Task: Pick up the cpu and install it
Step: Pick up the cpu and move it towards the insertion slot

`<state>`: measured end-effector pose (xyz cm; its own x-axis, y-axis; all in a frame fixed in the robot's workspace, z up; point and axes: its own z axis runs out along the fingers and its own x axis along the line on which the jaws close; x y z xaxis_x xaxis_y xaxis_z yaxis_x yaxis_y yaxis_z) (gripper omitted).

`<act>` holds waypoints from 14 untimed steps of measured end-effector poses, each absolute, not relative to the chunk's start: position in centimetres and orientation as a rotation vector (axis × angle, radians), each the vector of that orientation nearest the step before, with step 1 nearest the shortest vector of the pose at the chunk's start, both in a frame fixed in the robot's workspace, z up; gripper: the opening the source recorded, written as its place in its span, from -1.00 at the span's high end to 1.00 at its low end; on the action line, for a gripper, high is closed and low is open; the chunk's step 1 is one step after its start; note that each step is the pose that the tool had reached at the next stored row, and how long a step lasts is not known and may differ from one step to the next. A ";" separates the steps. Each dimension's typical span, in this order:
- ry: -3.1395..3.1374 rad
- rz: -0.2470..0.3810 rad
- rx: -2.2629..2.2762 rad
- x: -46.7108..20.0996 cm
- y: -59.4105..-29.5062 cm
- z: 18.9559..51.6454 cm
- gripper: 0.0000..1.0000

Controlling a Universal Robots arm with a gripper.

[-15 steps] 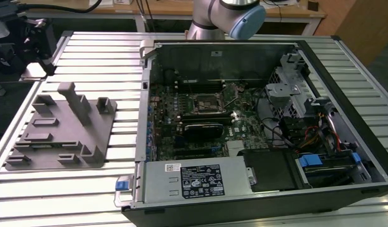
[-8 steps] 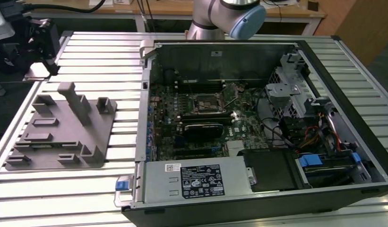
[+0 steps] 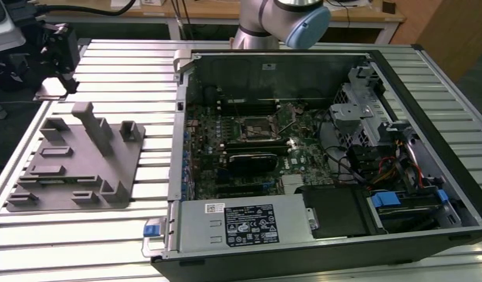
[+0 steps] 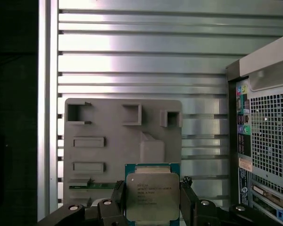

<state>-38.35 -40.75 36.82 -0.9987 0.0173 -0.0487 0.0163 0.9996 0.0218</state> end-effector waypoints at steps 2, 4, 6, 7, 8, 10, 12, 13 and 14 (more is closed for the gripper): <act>3.092 0.033 0.026 -38.2 -40.7 36.8 -0.09; 3.092 0.033 0.026 -37.9 -40.7 36.8 -0.09; 3.092 0.033 0.026 -37.7 -40.7 36.8 -0.09; 3.092 0.033 0.026 -37.6 -40.7 36.8 -0.09; 3.092 0.033 0.026 -37.5 -40.7 36.8 -0.09; 3.093 0.033 0.026 -37.2 -40.7 36.8 -0.09; 3.092 0.033 0.026 -37.0 -40.7 36.8 -0.09; 3.092 0.033 0.026 -36.8 -40.7 36.8 -0.09; 3.092 0.033 0.026 -36.7 -40.6 36.8 -0.09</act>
